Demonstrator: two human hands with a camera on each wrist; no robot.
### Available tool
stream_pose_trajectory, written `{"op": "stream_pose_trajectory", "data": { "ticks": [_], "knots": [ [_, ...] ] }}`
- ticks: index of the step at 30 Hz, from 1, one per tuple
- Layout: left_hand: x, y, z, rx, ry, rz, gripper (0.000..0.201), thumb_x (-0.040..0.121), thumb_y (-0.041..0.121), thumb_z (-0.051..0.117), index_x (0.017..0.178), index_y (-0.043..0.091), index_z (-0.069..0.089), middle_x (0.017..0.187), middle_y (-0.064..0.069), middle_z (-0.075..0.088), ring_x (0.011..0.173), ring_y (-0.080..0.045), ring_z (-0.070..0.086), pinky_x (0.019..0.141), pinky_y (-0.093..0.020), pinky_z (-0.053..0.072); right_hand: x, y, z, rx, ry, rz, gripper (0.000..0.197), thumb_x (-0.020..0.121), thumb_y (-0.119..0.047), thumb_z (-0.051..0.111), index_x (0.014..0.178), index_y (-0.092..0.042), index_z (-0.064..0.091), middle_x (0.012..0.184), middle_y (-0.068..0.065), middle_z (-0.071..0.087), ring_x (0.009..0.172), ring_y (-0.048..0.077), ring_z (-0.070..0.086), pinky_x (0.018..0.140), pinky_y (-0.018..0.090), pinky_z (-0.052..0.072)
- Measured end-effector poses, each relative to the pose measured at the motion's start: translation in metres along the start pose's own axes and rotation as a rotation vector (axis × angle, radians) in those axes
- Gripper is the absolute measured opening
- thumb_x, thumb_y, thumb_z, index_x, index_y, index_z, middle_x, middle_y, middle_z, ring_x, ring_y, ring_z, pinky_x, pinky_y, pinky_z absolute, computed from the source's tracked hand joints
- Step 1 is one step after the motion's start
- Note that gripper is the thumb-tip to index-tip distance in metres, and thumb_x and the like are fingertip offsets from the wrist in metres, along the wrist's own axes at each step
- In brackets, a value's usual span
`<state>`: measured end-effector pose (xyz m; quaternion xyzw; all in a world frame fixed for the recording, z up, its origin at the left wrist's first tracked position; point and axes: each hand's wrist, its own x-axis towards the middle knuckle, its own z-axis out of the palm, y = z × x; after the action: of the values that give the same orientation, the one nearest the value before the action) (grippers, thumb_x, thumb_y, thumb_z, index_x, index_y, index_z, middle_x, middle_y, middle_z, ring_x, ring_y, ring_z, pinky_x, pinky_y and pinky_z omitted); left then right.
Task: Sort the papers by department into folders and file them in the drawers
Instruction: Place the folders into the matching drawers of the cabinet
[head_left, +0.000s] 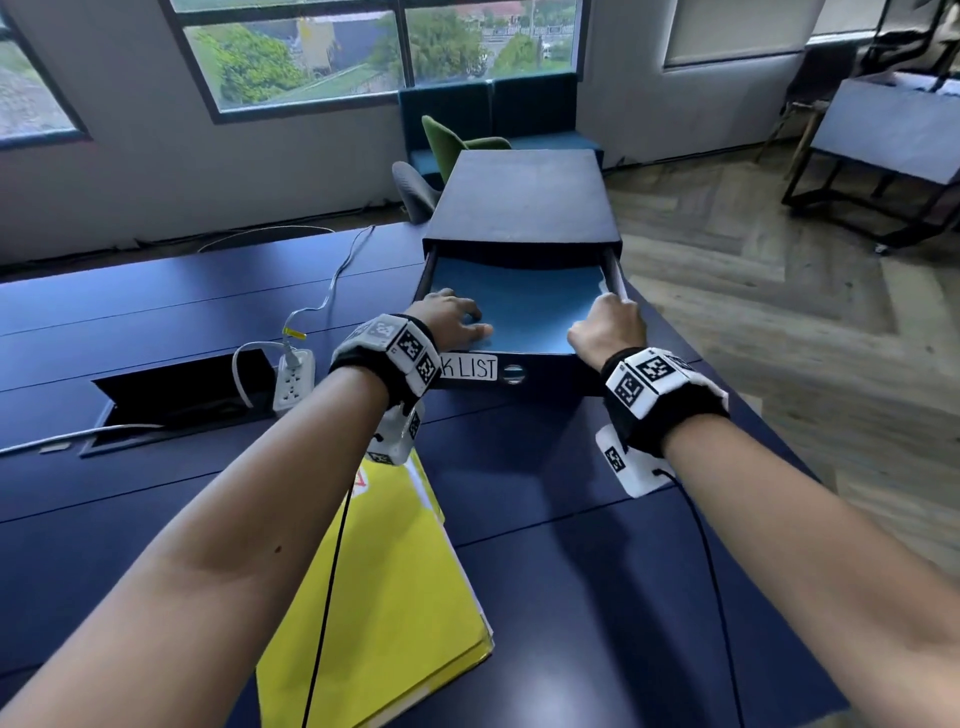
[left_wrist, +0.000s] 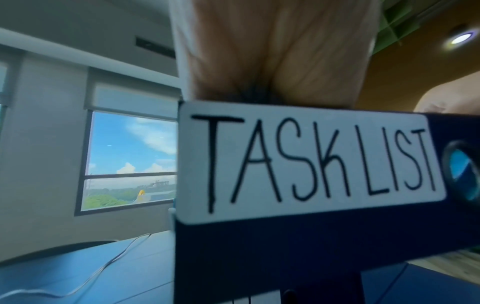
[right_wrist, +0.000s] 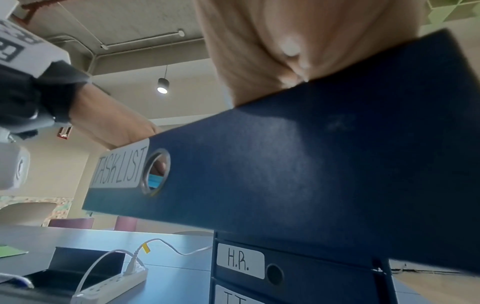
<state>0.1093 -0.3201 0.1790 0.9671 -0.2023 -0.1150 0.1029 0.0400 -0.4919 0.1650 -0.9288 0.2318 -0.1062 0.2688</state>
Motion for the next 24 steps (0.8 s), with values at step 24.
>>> {"op": "stream_pose_trajectory", "data": {
  "ticks": [24],
  "knots": [
    [0.021, -0.035, -0.001, -0.009, 0.346, 0.124, 0.035, 0.069, 0.045, 0.074, 0.083, 0.014, 0.064, 0.1, -0.003, 0.062, 0.1, -0.023, 0.053, 0.075, -0.027, 0.033, 0.038, 0.0, 0.028, -0.257, 0.01, -0.679, 0.071, 0.077, -0.054, 0.064, 0.134, -0.017, 0.044, 0.137, -0.002, 0.043, 0.131, 0.019, 0.032, 0.105, 0.037, 0.019]
  ]
}}
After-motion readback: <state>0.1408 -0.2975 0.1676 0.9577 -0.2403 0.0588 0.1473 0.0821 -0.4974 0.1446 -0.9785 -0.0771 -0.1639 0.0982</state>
